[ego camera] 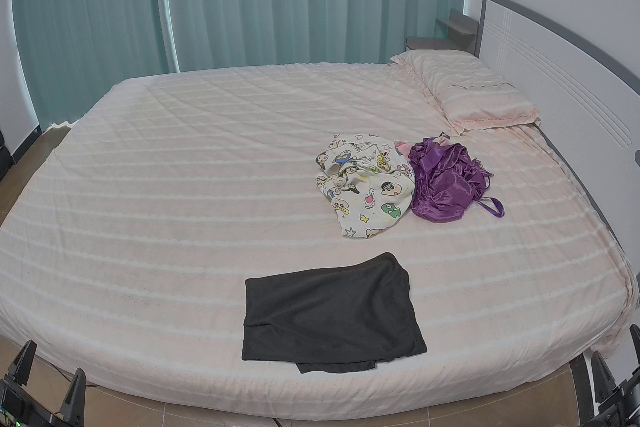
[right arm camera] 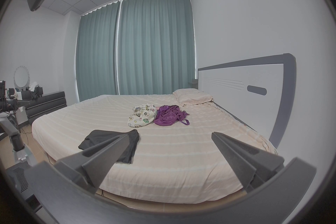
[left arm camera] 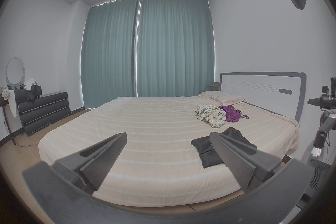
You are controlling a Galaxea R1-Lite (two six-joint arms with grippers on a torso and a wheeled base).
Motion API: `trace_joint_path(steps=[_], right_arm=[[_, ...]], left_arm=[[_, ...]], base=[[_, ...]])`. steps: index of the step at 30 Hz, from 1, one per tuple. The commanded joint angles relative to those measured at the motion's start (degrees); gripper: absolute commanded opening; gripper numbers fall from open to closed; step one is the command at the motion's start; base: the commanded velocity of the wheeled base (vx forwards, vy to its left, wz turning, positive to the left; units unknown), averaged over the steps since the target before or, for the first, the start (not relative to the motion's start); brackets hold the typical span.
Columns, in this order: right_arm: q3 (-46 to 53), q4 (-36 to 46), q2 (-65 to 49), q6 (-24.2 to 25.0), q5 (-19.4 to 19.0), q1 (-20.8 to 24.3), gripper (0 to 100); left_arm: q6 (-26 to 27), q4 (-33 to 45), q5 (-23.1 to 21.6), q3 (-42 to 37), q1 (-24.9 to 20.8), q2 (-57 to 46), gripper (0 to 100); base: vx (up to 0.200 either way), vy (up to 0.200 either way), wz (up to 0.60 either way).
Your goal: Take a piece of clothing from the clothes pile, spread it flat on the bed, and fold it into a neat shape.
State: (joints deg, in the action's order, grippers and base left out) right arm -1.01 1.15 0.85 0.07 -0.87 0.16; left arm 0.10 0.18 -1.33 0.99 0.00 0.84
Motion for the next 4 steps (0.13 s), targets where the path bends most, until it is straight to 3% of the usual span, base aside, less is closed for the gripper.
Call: trace_joint_path(steps=[1,4], right_arm=[[0.6,0.0,-0.9,0.0,0.0,0.0,100],[0.6,0.0,-0.9,-0.2,0.0,0.0,100]], left_arm=[[0.0,0.0,0.0,-0.8,0.0,-0.8,100],[0.0,0.0,0.0,-0.8,0.0,-0.8,100]], base=[[0.0,0.0,0.0],[0.0,0.0,0.0]])
